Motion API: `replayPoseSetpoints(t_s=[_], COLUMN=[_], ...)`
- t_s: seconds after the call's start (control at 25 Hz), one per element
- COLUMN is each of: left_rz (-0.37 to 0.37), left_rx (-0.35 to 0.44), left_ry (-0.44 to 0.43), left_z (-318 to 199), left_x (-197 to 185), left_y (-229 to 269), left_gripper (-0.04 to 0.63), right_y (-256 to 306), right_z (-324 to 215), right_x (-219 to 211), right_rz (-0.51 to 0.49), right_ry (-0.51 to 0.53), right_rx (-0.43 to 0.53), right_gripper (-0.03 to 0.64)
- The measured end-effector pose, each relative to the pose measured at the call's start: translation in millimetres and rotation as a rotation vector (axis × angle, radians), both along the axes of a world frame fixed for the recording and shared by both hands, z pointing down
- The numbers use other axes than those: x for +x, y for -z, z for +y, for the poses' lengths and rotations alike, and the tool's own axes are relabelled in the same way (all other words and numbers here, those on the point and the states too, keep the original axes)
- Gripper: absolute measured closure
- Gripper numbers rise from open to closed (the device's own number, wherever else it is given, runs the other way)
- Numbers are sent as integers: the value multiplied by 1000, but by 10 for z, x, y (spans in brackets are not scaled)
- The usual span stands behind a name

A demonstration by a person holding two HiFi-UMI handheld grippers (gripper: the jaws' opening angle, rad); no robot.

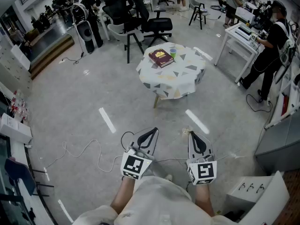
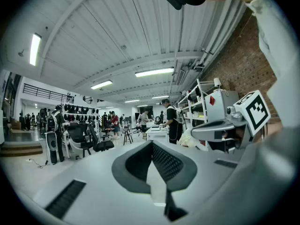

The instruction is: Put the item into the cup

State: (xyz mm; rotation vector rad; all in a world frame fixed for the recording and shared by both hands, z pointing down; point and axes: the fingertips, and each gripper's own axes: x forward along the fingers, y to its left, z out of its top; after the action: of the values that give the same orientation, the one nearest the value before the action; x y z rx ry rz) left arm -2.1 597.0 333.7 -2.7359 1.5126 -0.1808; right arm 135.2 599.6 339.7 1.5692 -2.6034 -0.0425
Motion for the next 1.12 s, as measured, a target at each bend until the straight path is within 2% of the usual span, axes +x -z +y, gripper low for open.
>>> replayPoseSetpoints(t_s=[0.28, 0.44, 0.76, 1.12], left_rz=[-2, 0, 16, 28], left_rx=[-5, -10, -20, -46], left_ry=[18, 32, 14, -47], left_z=[15, -140, -929, -1861], left_x=[43, -16, -225, -618], left_y=[-69, -93, -180, -199], left_gripper=[583, 583, 583, 583], right_y=[-75, -97, -71, -132], right_z=[-30, -197, -936, -1795], right_x=[30, -17, -225, -609], right_rz=[-29, -32, 9, 29], right_ry=[27, 36, 18, -48], right_rx=[-9, -13, -7, -55], right_gripper=[612, 612, 612, 612])
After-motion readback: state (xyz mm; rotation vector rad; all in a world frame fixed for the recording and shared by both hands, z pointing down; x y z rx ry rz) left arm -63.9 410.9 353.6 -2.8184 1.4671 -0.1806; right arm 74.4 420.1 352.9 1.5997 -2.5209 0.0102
